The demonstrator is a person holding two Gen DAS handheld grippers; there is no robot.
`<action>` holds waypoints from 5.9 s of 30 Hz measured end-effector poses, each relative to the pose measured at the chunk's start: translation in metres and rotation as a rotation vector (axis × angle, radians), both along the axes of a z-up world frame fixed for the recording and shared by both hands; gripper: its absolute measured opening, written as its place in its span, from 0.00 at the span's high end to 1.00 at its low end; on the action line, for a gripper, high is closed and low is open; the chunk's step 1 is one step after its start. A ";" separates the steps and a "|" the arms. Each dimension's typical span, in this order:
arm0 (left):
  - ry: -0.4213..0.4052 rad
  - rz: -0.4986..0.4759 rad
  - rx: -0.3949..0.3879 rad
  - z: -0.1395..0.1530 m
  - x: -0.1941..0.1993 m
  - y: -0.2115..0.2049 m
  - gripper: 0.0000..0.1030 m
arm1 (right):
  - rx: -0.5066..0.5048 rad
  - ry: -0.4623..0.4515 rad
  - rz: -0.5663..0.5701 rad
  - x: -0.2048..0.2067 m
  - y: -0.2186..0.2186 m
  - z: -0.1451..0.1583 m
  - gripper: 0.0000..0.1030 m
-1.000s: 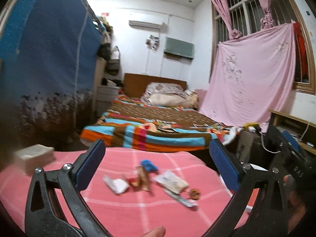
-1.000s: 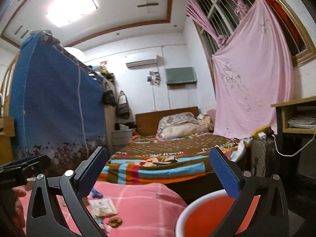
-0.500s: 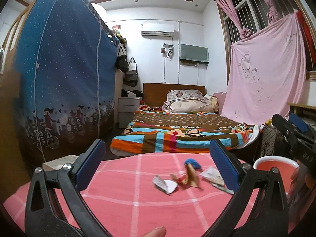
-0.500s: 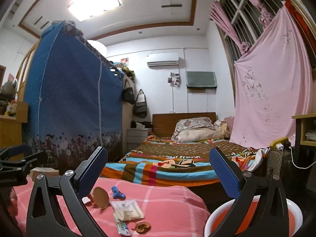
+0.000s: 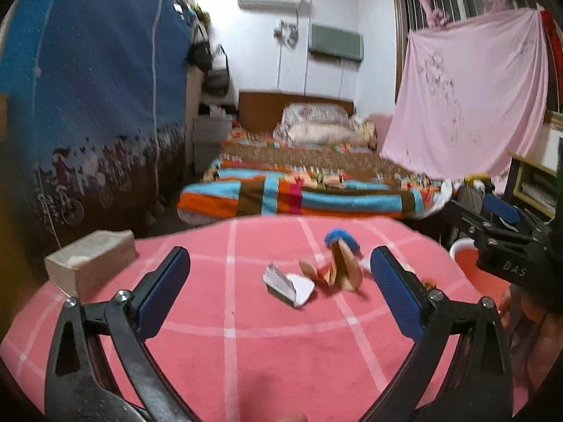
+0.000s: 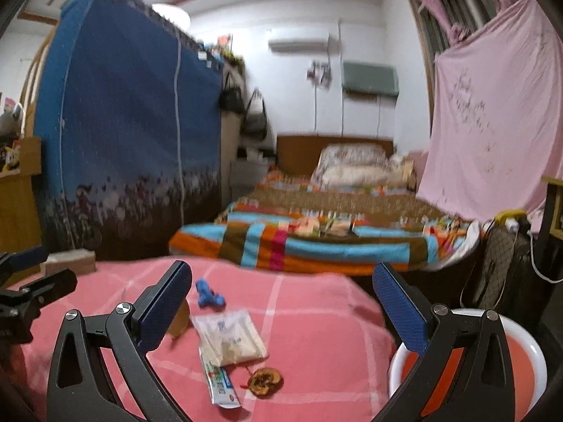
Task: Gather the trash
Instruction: 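Move both tools back over the bed toward the remaining trash, then grasp the white packet with the right tool while the left tool grasps the white paper scrap, then carry the packet and paper scrap over the orange bucket with both tools, then open both tools over the bucket to drop the items, then move both tools back over the bed toward the remaining trash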
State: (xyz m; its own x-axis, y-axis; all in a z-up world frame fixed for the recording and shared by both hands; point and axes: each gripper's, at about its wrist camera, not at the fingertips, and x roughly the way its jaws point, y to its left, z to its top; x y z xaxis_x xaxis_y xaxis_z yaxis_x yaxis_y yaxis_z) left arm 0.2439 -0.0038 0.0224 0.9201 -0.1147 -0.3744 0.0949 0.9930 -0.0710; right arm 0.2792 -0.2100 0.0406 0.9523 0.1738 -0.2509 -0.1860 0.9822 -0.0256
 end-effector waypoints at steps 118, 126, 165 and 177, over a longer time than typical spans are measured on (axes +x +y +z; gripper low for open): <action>0.024 -0.511 0.006 0.025 -0.013 -0.224 1.00 | 0.247 0.055 -0.328 -0.057 -0.189 0.002 0.67; 0.161 -0.573 -0.031 0.014 0.008 -0.256 1.00 | 0.270 0.110 -0.388 -0.060 -0.212 -0.007 0.65; 0.101 -0.242 -0.043 0.024 0.016 -0.151 0.54 | 0.265 0.048 -0.334 -0.048 -0.178 -0.003 0.25; -0.117 0.033 -0.165 0.032 -0.002 -0.063 0.11 | 0.223 -0.121 -0.215 -0.050 -0.128 0.014 0.00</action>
